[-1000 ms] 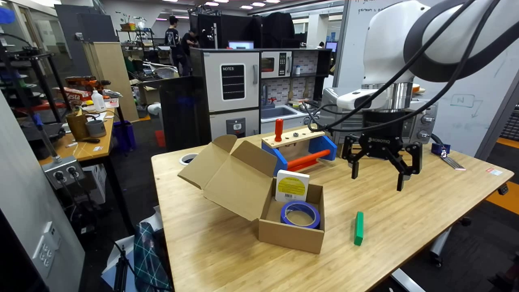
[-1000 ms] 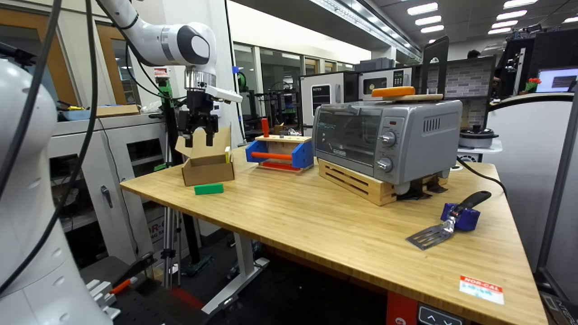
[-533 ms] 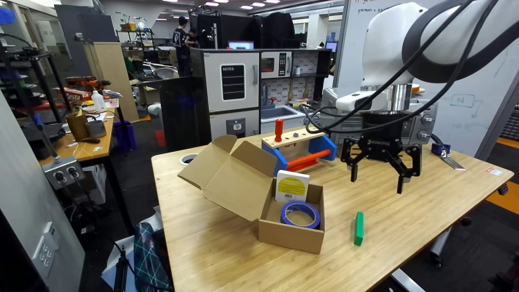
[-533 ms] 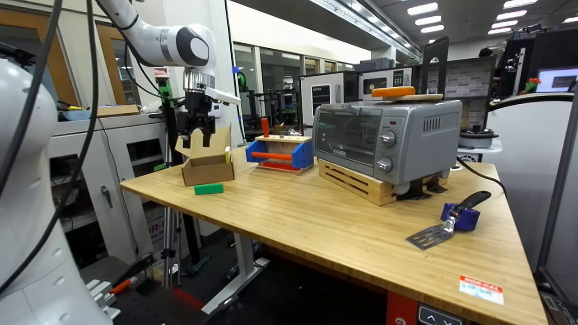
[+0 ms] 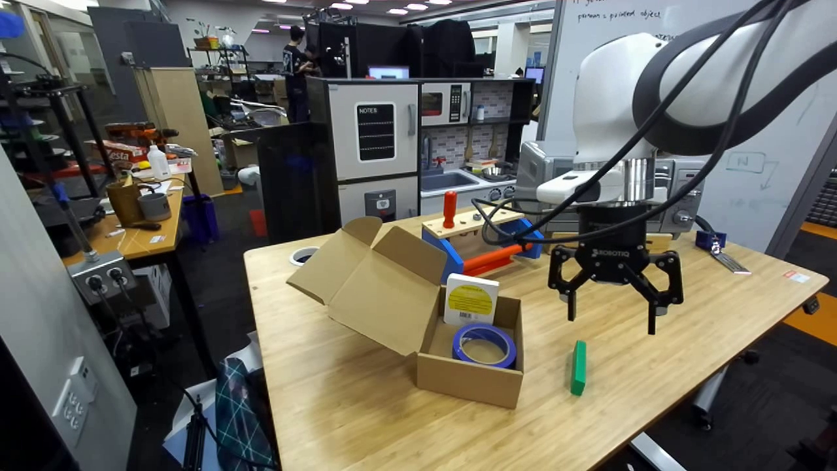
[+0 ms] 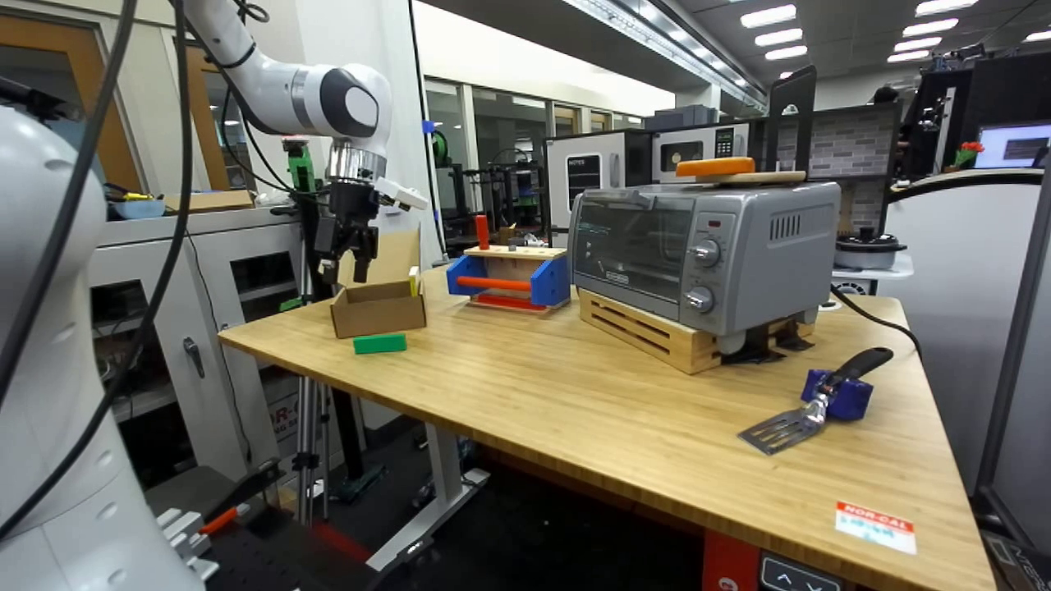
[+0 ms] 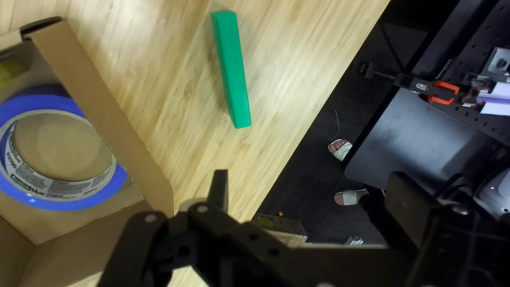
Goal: Place the book, blue masking tape, and green block in the box
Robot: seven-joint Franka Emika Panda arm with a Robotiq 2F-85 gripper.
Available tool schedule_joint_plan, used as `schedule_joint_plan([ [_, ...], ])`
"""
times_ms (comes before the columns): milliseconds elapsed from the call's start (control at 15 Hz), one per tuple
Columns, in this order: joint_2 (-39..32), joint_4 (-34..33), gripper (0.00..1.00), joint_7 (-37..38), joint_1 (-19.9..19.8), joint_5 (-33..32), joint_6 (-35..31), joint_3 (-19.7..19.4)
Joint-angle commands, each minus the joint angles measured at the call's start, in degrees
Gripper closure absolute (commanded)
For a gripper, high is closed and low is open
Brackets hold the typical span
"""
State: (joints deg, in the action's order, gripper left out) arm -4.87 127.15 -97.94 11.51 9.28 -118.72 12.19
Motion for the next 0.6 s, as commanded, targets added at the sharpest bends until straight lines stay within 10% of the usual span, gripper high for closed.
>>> schedule_joint_plan([
  [0, -2.5, -1.6, 0.00, -0.8, -1.1, 1.3, 1.4, -0.1],
  [533, -7.7, -3.0, 0.00, -0.2, -1.8, 5.3, -0.2, 0.8],
])
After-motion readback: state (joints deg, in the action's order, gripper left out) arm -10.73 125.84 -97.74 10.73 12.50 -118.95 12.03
